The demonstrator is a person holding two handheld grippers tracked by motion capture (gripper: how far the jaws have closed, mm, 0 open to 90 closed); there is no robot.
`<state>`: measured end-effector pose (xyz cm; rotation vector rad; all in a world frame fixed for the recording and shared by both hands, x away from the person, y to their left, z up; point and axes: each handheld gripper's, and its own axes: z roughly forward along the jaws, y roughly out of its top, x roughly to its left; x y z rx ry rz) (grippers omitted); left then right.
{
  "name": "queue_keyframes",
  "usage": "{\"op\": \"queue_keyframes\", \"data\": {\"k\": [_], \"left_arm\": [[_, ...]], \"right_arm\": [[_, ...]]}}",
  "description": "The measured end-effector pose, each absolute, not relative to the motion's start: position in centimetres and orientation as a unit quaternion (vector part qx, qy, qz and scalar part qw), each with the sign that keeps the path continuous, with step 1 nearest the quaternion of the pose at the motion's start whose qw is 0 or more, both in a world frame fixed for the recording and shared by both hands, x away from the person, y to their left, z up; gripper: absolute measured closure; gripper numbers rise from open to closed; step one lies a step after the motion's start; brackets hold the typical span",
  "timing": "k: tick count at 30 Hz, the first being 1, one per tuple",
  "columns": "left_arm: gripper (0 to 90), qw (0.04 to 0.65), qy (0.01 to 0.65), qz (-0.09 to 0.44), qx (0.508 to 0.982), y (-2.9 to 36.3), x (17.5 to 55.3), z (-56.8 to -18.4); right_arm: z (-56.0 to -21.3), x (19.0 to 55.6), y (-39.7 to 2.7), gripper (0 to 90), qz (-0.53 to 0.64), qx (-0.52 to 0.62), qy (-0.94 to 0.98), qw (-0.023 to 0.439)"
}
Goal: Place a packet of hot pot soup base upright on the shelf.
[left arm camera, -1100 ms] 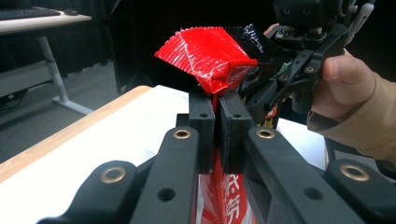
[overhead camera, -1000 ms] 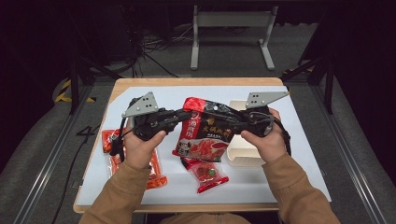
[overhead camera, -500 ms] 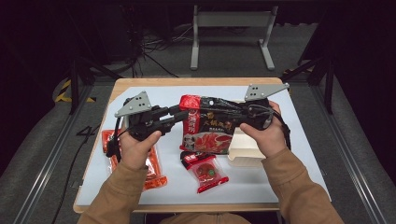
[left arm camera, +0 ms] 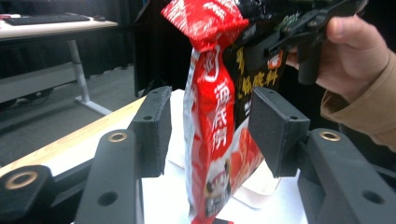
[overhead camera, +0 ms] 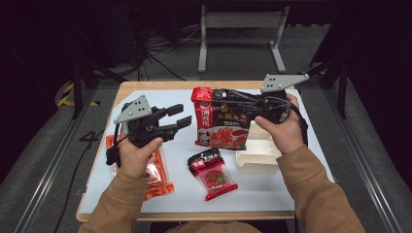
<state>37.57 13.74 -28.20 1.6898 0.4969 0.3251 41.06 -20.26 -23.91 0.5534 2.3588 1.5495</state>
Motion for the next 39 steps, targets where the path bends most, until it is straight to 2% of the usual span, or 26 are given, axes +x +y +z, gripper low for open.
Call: {"op": "queue_keyframes", "data": {"k": [19,39], "left_arm": [[45.0,0.618,0.237,0.150,0.734,14.8,38.0,-28.6],[42.6,0.607,0.265,0.162,0.731,16.6,38.4,-28.9]], "right_arm": [[-22.1,43.0,-23.1,78.8,0.528,0.178,0.813,0.169],[-22.1,45.8,-25.9,78.8,0.530,0.172,0.807,0.194]]}}
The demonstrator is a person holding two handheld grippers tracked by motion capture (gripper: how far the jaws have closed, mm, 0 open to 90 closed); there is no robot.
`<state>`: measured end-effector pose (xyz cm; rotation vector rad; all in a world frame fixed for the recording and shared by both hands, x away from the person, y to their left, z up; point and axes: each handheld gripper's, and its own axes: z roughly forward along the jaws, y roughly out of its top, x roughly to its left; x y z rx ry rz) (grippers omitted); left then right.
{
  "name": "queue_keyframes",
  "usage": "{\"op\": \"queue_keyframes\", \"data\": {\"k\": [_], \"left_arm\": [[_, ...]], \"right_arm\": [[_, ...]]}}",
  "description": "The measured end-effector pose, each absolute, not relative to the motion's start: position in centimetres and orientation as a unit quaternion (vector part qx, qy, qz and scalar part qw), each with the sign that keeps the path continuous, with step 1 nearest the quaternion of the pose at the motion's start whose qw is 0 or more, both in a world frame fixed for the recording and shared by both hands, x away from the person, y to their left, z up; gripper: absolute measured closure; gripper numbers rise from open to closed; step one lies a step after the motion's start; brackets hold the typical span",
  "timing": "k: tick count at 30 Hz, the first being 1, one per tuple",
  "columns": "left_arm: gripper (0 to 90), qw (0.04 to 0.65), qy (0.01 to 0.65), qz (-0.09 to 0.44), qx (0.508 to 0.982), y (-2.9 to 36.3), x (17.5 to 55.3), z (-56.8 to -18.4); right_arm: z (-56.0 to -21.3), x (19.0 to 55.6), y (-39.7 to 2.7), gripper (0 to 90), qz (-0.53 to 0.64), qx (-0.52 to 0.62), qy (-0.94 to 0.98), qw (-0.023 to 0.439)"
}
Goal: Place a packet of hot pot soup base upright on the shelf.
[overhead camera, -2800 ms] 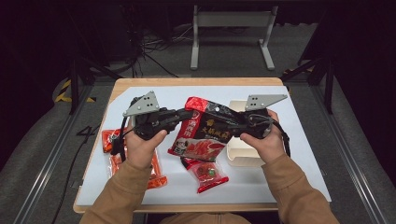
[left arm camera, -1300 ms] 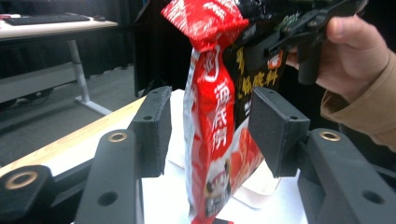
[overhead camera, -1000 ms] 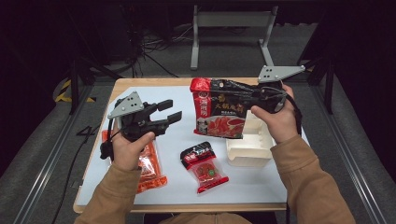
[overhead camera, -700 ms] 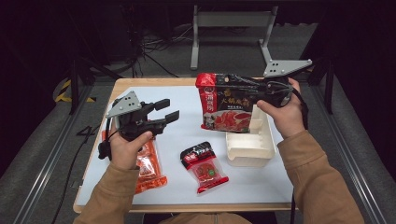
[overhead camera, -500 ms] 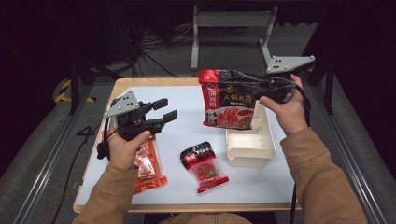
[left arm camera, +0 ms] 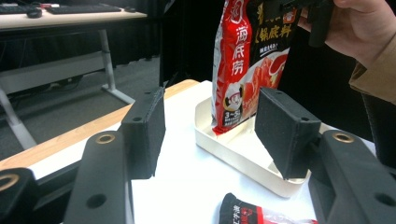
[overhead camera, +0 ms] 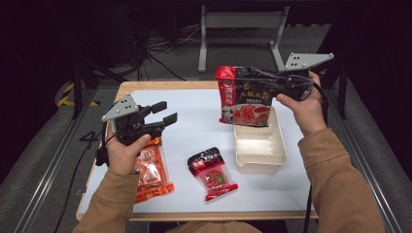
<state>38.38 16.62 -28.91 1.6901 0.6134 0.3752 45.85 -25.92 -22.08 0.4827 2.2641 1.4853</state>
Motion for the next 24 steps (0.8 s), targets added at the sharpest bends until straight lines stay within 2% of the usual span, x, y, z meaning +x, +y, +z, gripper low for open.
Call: {"op": "queue_keyframes", "data": {"k": [12,24], "left_arm": [[37.1,0.588,0.276,0.181,0.738,17.3,38.0,-29.0],[37.5,0.578,0.285,0.194,0.740,18.0,38.0,-29.3]], "right_arm": [[-23.2,47.6,-27.6,78.7,0.516,0.184,0.809,0.212],[-24.5,49.2,-29.6,78.7,0.522,0.183,0.801,0.227]]}}
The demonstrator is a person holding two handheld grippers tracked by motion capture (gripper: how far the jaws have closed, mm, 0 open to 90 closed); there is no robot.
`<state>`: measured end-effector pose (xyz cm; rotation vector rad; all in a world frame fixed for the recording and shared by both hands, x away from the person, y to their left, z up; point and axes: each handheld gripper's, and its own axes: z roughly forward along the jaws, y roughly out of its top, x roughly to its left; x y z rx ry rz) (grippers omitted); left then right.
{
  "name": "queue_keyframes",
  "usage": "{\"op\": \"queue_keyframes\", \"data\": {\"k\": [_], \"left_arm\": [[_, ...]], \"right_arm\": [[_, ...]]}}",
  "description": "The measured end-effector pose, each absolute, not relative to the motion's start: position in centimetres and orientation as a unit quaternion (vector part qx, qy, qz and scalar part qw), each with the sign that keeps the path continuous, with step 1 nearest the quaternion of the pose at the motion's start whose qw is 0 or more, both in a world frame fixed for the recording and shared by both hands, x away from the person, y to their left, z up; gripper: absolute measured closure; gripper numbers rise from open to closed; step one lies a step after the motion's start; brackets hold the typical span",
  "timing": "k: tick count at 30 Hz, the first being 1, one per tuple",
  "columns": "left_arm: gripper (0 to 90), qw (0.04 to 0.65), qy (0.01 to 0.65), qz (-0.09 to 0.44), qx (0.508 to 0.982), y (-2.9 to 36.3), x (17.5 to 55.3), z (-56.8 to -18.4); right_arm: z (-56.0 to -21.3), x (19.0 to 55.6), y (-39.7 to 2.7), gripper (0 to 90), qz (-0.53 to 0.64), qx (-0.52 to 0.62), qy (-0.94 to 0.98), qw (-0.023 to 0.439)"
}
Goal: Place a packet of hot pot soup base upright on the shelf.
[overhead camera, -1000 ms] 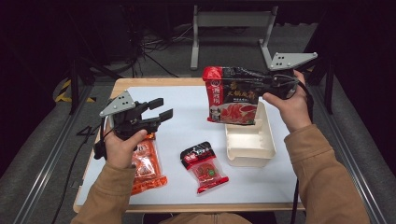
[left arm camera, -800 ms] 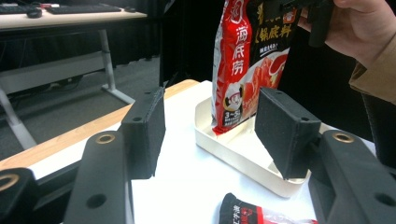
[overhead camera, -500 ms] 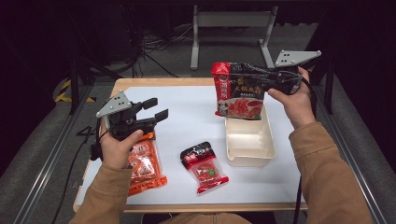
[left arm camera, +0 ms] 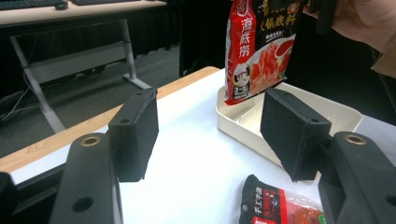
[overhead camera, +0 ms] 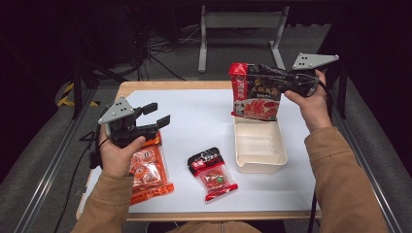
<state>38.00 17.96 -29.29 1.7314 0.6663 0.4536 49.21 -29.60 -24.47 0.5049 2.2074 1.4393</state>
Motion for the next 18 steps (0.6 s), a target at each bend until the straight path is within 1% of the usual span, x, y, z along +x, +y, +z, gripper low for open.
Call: {"op": "queue_keyframes", "data": {"k": [12,18], "left_arm": [[37.9,0.571,0.291,0.195,0.743,18.1,38.2,-29.4],[37.6,0.579,0.289,0.194,0.738,18.1,38.3,-29.5]], "right_arm": [[-26.5,50.2,-30.3,78.6,0.518,0.161,0.805,0.239],[-27.6,50.6,-30.3,78.3,0.516,0.166,0.805,0.241]]}}
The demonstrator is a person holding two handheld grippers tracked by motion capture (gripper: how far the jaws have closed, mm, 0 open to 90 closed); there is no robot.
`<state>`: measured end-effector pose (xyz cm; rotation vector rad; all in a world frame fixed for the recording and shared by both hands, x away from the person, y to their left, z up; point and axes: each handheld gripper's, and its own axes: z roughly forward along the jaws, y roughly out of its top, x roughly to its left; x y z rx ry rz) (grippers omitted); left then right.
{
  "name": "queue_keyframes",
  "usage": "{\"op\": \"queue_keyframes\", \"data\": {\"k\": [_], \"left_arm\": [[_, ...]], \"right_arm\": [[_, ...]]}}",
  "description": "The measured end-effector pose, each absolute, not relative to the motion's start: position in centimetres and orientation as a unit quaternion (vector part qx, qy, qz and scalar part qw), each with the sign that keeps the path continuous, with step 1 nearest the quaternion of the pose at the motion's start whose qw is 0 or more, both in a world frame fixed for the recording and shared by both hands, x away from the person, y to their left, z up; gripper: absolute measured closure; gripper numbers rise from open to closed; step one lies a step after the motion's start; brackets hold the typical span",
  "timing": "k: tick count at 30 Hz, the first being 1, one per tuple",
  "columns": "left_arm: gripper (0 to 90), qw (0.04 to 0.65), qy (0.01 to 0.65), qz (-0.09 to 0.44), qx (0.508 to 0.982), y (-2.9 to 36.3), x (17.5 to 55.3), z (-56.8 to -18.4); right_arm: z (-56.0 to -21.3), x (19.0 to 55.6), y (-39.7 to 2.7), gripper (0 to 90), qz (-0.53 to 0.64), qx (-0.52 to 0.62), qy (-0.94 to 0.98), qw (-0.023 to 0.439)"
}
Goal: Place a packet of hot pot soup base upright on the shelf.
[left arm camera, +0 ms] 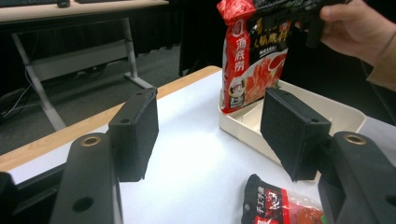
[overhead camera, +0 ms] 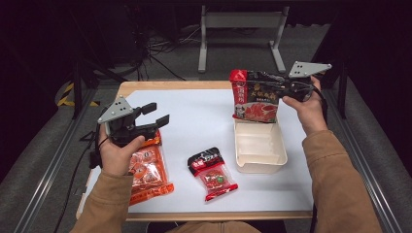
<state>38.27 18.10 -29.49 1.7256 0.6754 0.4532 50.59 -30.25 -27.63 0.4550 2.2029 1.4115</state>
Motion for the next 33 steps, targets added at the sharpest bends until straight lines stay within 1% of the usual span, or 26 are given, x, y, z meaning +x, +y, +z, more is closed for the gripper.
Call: {"op": "queue_keyframes", "data": {"k": [17,24,33], "left_arm": [[37.4,0.571,0.288,0.194,0.744,18.1,38.3,-29.6],[37.4,0.573,0.288,0.193,0.743,18.2,38.4,-29.6],[37.4,0.571,0.288,0.189,0.745,17.9,38.5,-29.7]], "right_arm": [[-29.5,51.0,-30.0,76.7,0.502,0.180,0.812,0.236],[-30.9,51.1,-30.0,75.8,0.494,0.192,0.816,0.229],[-31.1,50.8,-29.9,73.5,0.469,0.219,0.823,0.233]]}}
